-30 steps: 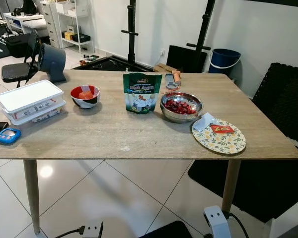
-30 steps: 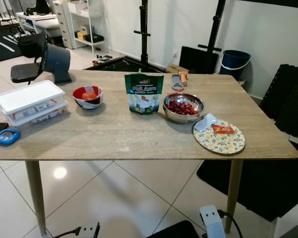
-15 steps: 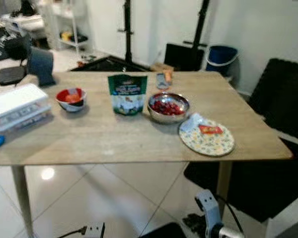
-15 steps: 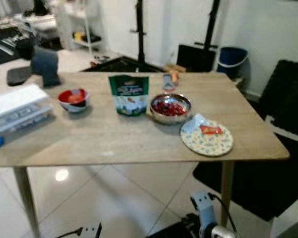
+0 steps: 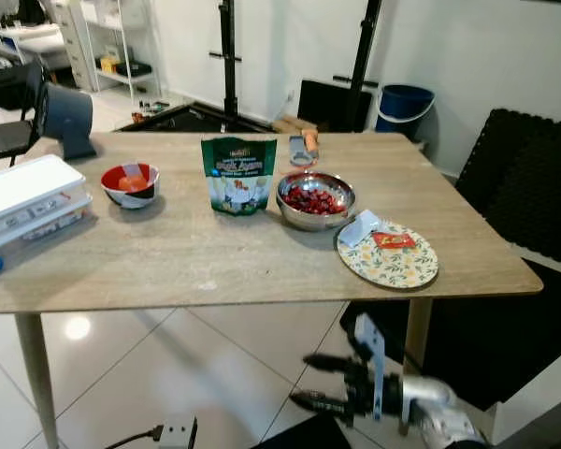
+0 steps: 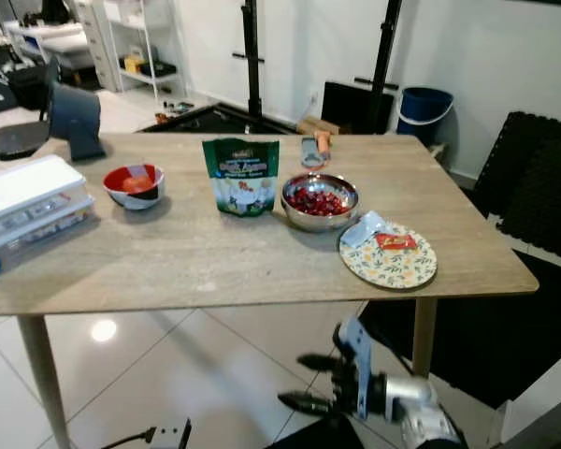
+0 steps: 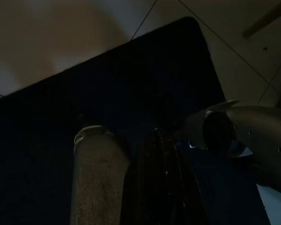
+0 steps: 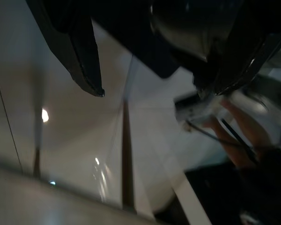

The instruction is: Restocking fridge

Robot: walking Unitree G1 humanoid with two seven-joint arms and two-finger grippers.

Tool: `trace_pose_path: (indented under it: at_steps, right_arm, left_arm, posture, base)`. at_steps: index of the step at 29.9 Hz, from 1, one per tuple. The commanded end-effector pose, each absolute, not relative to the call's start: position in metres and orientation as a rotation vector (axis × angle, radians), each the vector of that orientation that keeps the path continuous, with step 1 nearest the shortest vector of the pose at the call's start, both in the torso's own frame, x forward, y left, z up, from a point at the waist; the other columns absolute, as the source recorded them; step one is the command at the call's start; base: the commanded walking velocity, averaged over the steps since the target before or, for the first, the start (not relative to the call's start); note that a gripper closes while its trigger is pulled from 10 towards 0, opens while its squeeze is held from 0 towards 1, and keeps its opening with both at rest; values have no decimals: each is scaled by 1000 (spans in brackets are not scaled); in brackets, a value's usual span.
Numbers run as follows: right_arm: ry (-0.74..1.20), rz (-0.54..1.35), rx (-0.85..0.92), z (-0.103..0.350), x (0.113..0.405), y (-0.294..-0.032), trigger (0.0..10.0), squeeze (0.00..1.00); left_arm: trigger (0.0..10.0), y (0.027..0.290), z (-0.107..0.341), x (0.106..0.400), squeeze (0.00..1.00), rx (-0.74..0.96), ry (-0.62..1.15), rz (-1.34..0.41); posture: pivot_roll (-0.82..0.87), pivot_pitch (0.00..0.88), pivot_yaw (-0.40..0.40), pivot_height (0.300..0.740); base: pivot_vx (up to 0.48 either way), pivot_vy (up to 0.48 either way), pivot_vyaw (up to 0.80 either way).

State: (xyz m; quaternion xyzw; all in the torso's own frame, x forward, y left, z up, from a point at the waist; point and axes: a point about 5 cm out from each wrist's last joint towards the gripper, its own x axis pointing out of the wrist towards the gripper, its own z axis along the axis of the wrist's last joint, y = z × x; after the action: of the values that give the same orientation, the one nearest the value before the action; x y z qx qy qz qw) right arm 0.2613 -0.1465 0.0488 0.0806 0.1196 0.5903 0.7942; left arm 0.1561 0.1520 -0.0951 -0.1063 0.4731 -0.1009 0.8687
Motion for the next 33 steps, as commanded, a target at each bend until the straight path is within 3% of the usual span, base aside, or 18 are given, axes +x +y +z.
trace_pose_path:
  at_steps: [1,6,7,8,9,16,18,19,21,33]
  right_arm:
    - [187,1293,190,64,265,-145,10000,1000]
    - [7,1310,228,102,278,-138,10000,1000]
    - [-63,1286,242,116,285,-137,10000,227]
    - [-63,1286,242,116,285,-137,10000,227]
    - [-138,1246,248,130,293,-136,10000,0]
    - [-344,985,286,178,326,-146,10000,0]
    - [-344,942,250,182,331,-148,10000,0]
    - [-302,919,139,180,333,-147,10000,0]
    - [-210,934,-73,168,332,-139,10000,0]
    - [-187,976,-73,165,327,-125,10000,0]
  left_arm:
    - [10000,149,-97,151,0,-217,1010,-226]
    - [10000,149,-97,152,0,-202,1012,-219]
    - [10000,150,-98,151,0,-199,1014,-216]
    - [10000,150,-98,151,0,-199,1014,-216]
    - [10000,150,-98,151,0,-195,1016,-214]
    - [10000,151,-98,150,0,-194,1021,-210]
    - [10000,150,-98,150,0,-200,1021,-217]
    - [10000,150,-98,150,0,-201,1019,-226]
    - [10000,149,-98,150,0,-200,1017,-235]
    - [10000,147,-97,151,0,-194,1016,-243]
  posture:
    - [-94,0,-34,740]
    - [-83,0,-38,740]
    - [-81,0,-40,740]
    - [-81,0,-40,740]
    - [-78,0,-42,740]
    - [-71,0,-42,740]
    - [-71,0,-41,740]
    - [-72,0,-40,740]
    - [-74,0,-39,740]
    - [-70,0,-41,740]
  base:
    - [0,0,0]
    - [0,0,0]
    - [0,0,0]
    - [0,0,0]
    - [0,0,0]
    - [0,0,0]
    - [0,0,0]
    - [0,0,0]
    - [270,0,0]
    - [374,0,0]
